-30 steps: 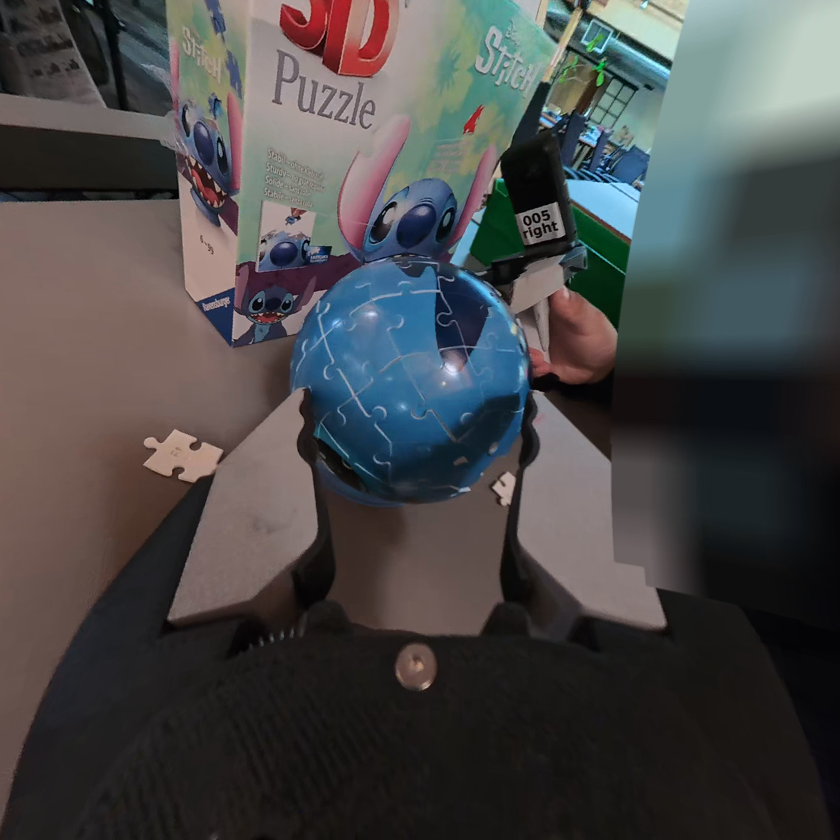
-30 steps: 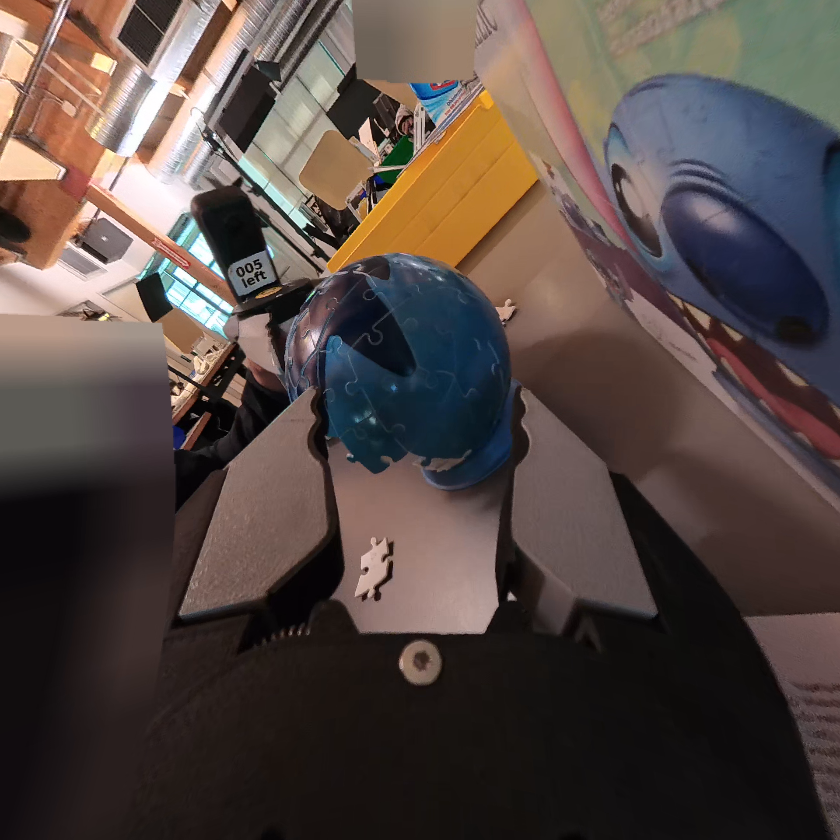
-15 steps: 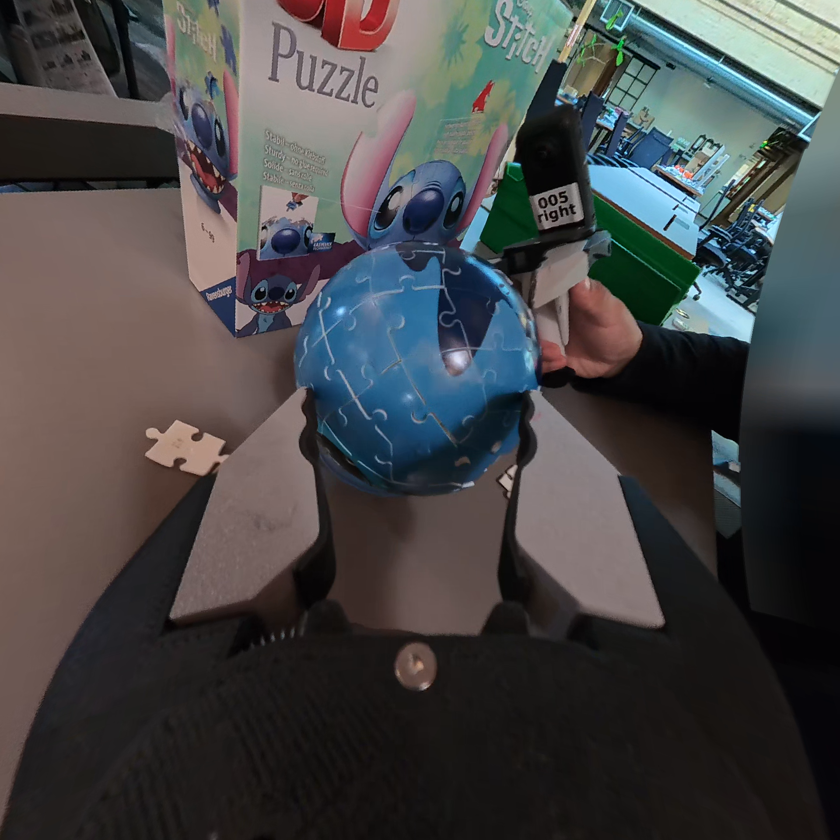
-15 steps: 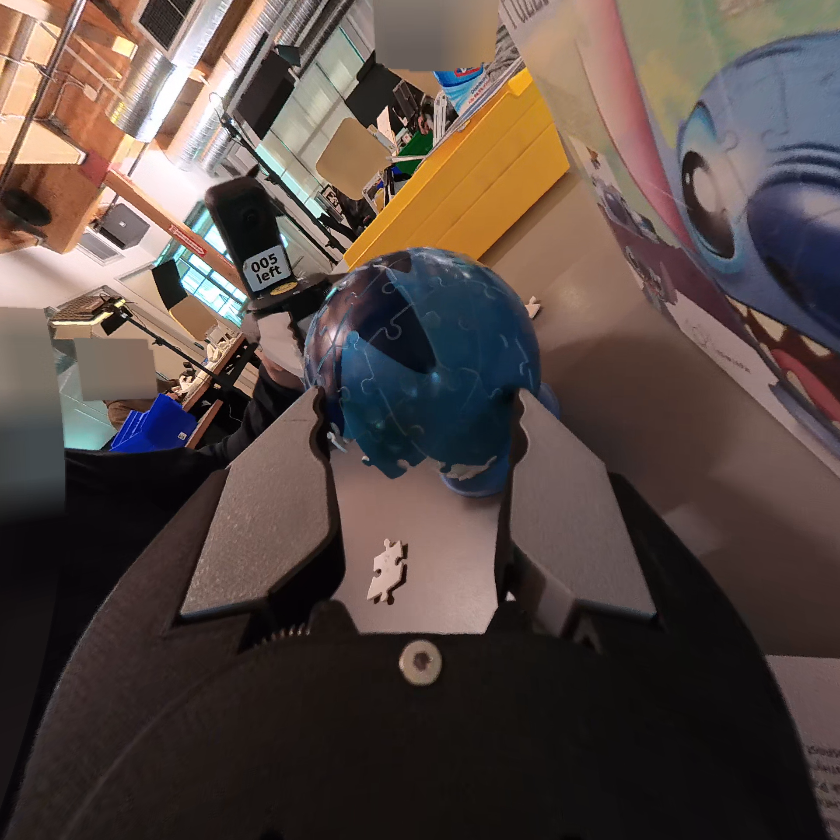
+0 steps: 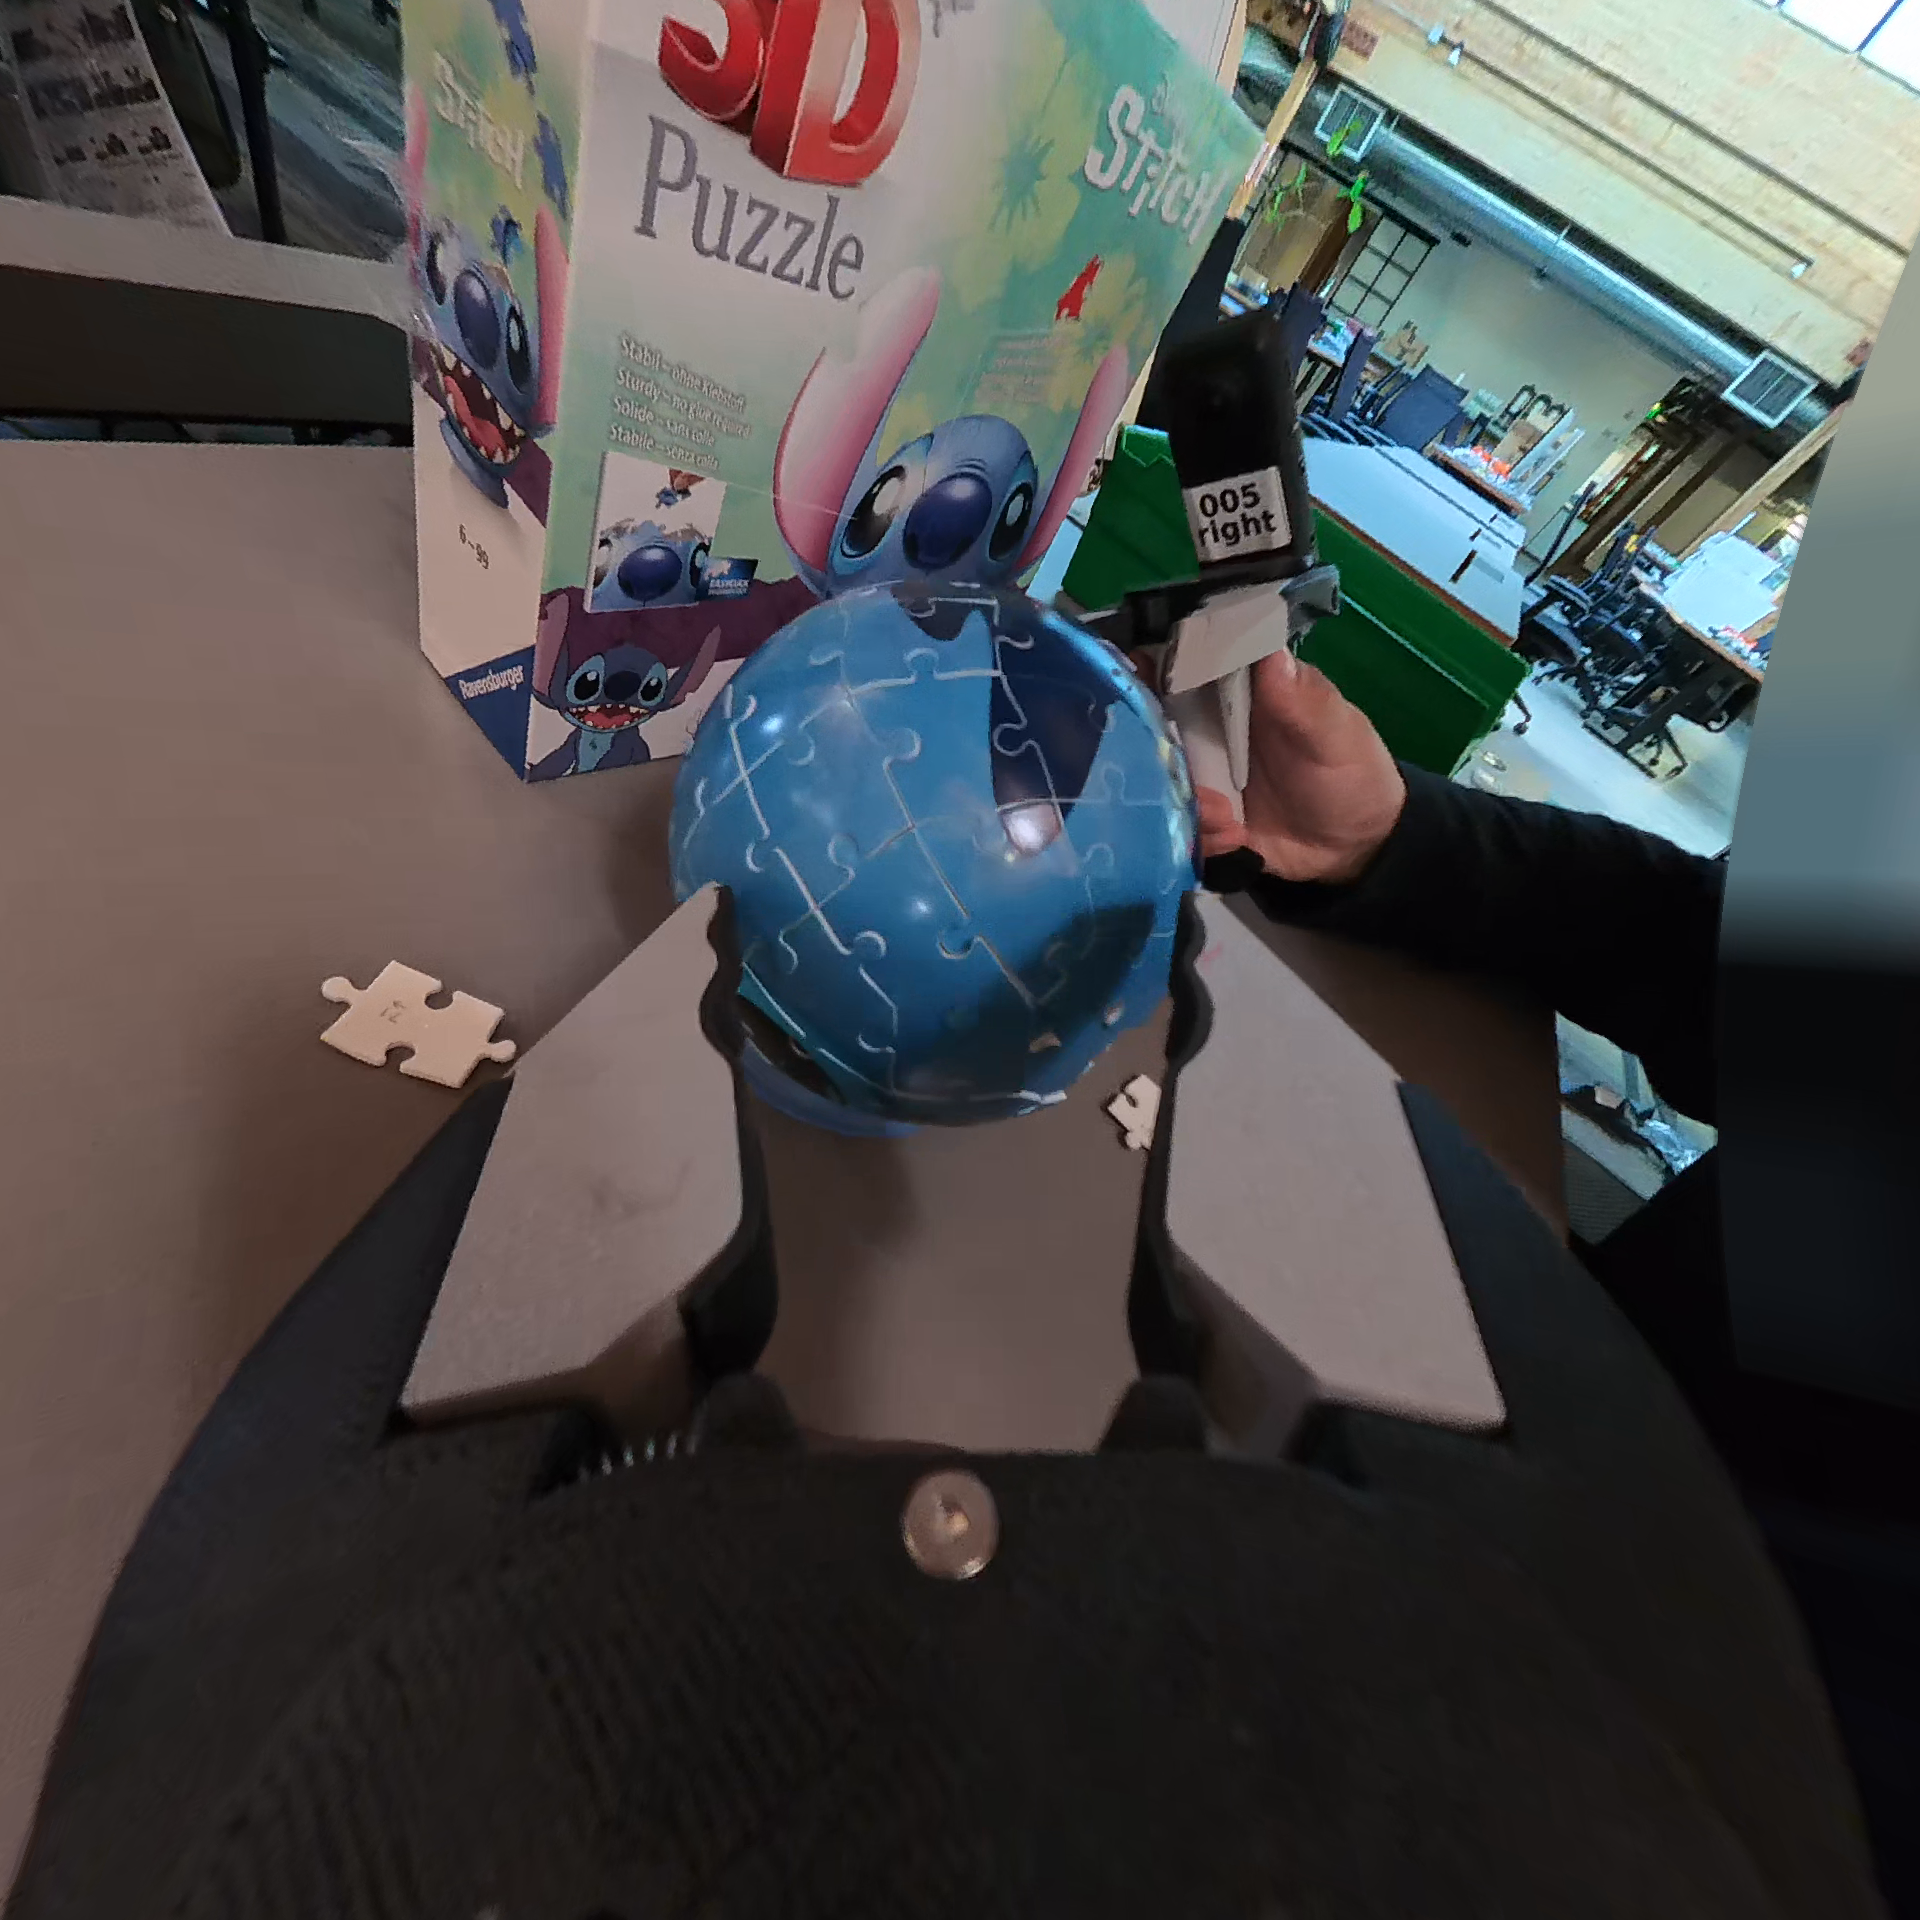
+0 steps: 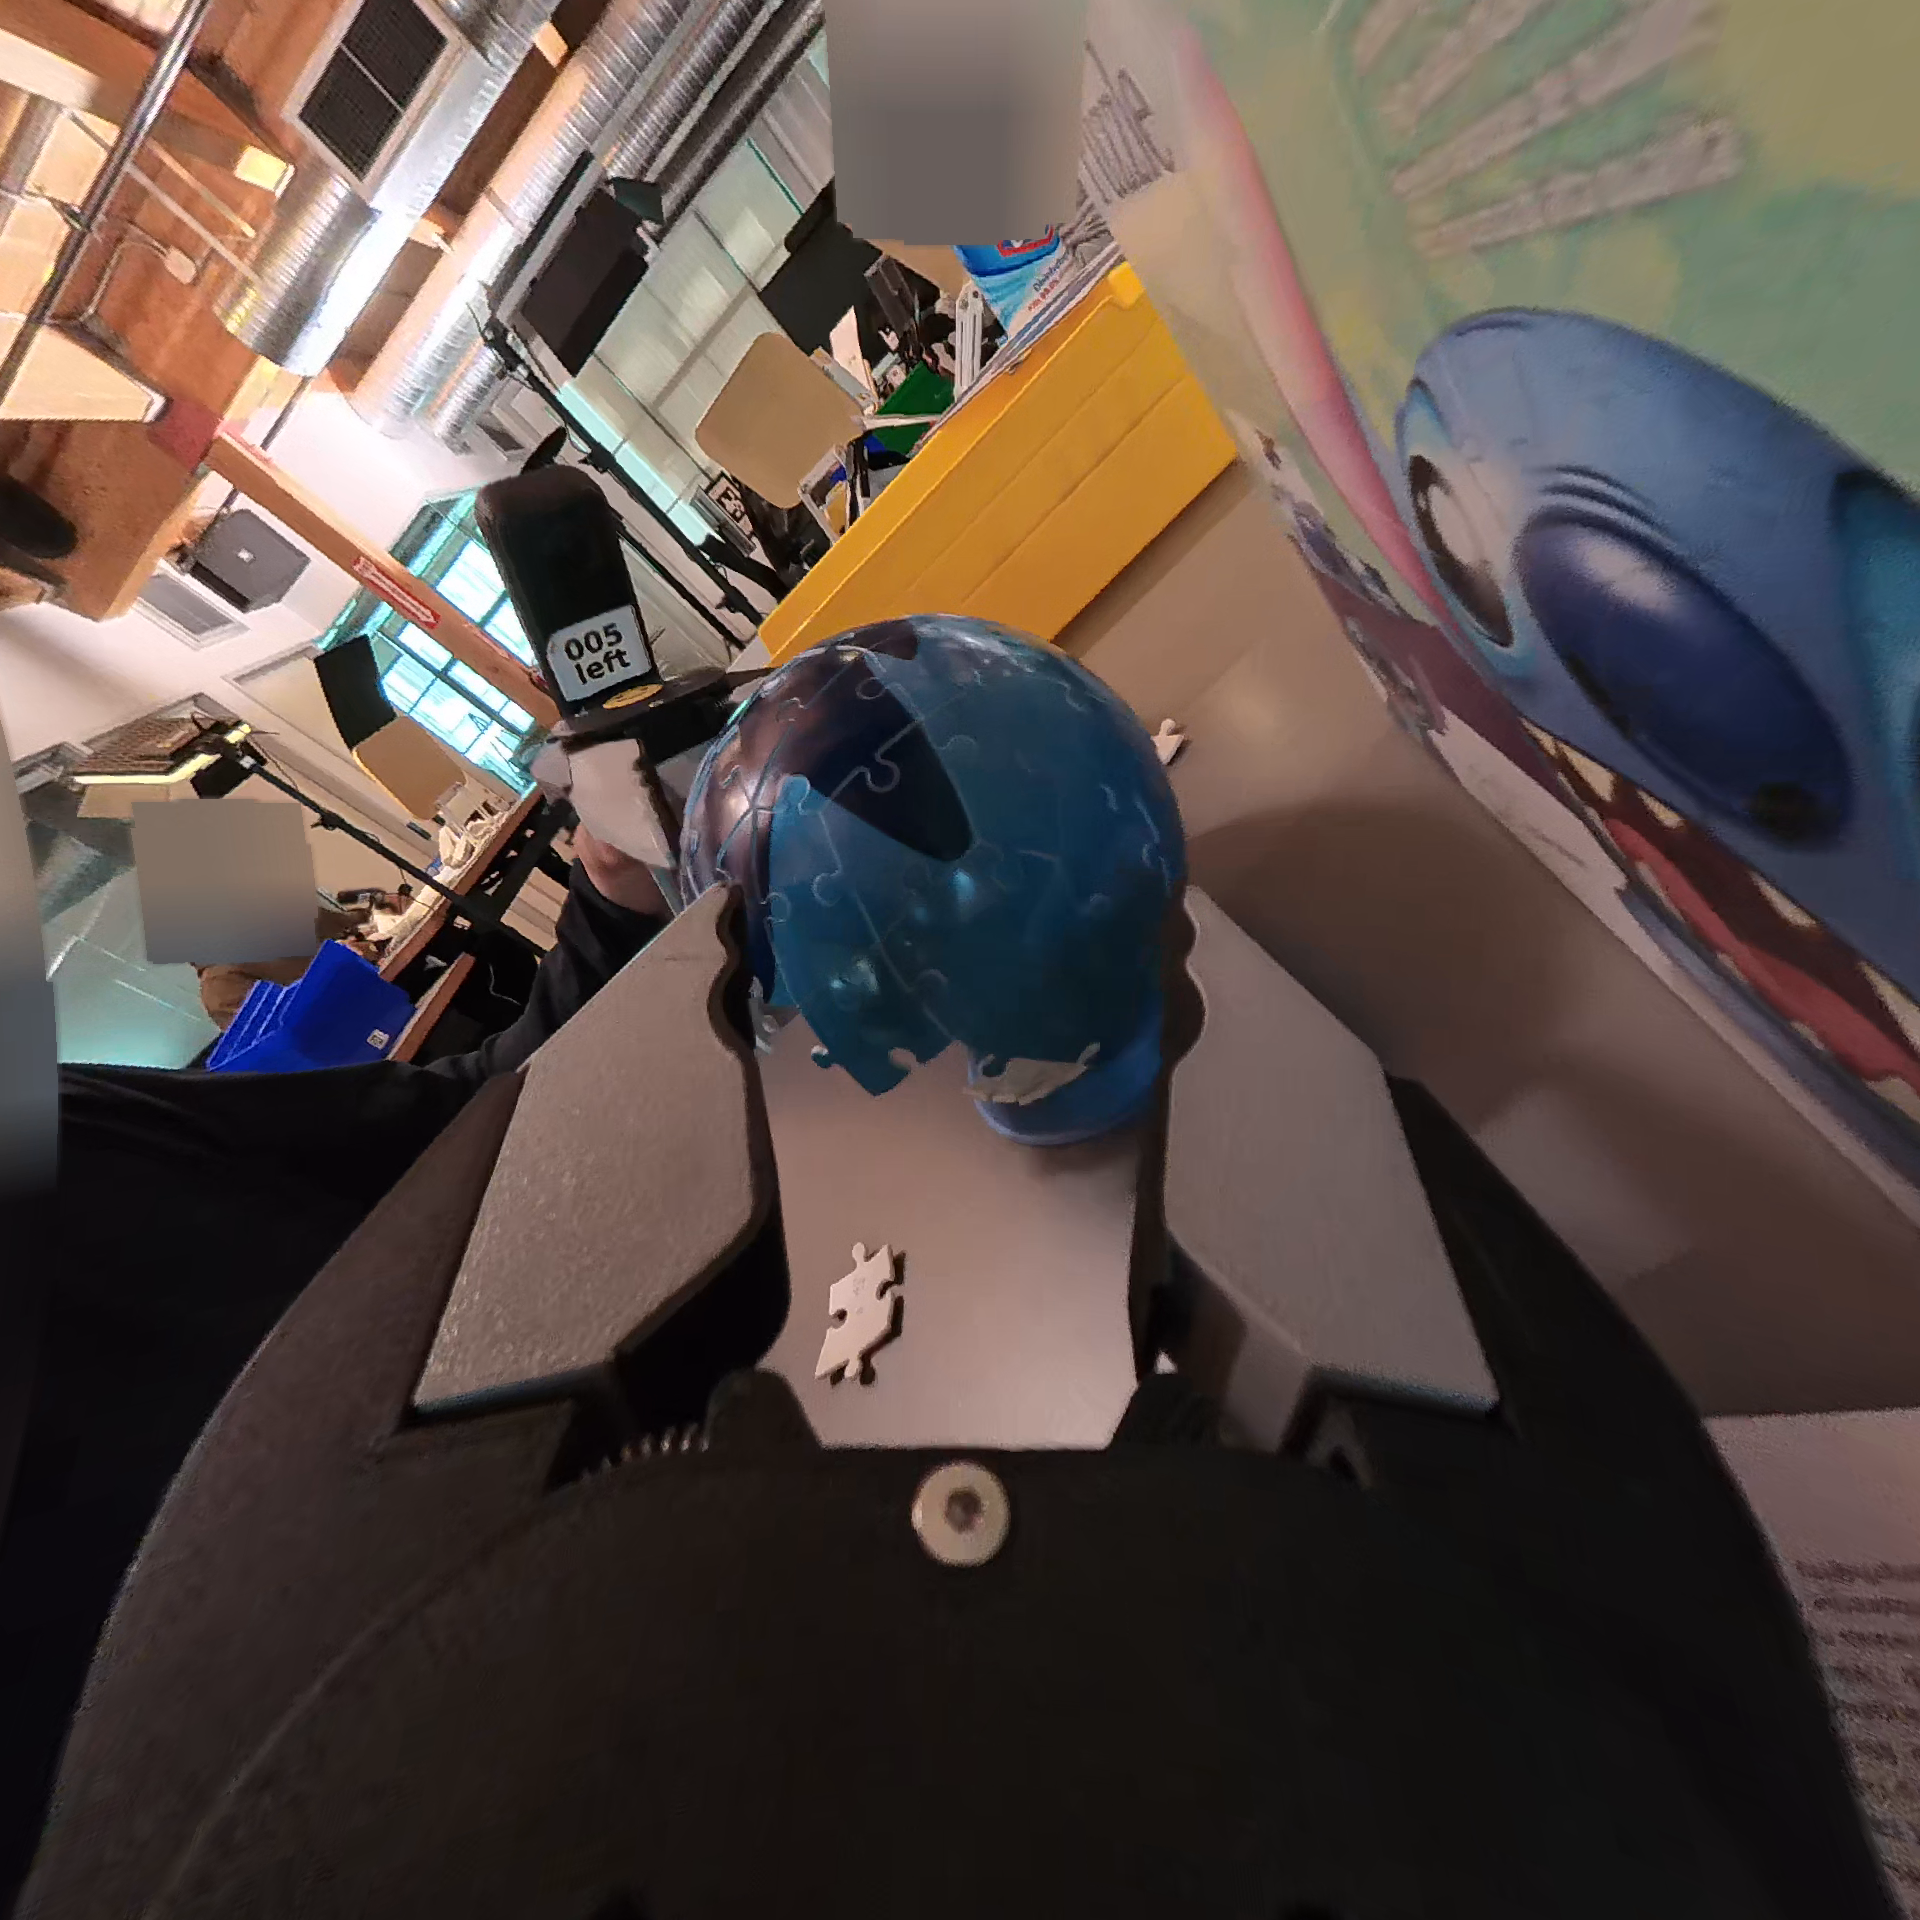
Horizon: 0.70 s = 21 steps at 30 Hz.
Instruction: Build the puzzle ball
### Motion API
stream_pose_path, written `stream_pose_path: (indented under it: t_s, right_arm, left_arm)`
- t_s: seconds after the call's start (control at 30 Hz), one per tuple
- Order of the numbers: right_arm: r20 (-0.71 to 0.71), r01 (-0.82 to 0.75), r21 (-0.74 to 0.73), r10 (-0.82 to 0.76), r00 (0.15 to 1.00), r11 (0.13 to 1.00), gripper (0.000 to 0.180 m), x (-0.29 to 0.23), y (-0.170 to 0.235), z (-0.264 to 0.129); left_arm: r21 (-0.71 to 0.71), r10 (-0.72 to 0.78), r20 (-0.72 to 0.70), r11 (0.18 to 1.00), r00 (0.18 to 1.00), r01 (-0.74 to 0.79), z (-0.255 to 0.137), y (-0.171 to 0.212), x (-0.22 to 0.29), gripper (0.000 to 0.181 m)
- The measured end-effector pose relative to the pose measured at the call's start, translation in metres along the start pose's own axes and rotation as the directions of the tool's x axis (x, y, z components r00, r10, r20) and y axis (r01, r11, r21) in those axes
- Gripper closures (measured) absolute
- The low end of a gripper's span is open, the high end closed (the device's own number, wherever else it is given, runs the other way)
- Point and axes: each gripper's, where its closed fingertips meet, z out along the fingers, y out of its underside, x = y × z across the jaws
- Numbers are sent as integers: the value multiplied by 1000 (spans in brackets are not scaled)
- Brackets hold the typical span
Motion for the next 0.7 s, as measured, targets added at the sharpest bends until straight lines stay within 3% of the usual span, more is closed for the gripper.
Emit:
stream_pose_path:
  t_s: [0.33, 0.43, 0.7]
  right_arm:
    - [7, -3, -25, 3, 1000, 1000, 97, 7, 8, 3]
    - [-69, 54, -9, -54, 996, 999, 96, 17, 5, -2]
    - [-39, -41, 6, 41, 998, 999, 85, 15, 11, 8]
  left_arm:
    - [-7, -53, 6, 999, 999, 53, 1, -4, -3, 98]
    - [-15, -54, 2, 998, 999, 54, 3, -2, -2, 97]
    - [-40, -72, 9, 997, 997, 73, 6, 3, -5, 95]
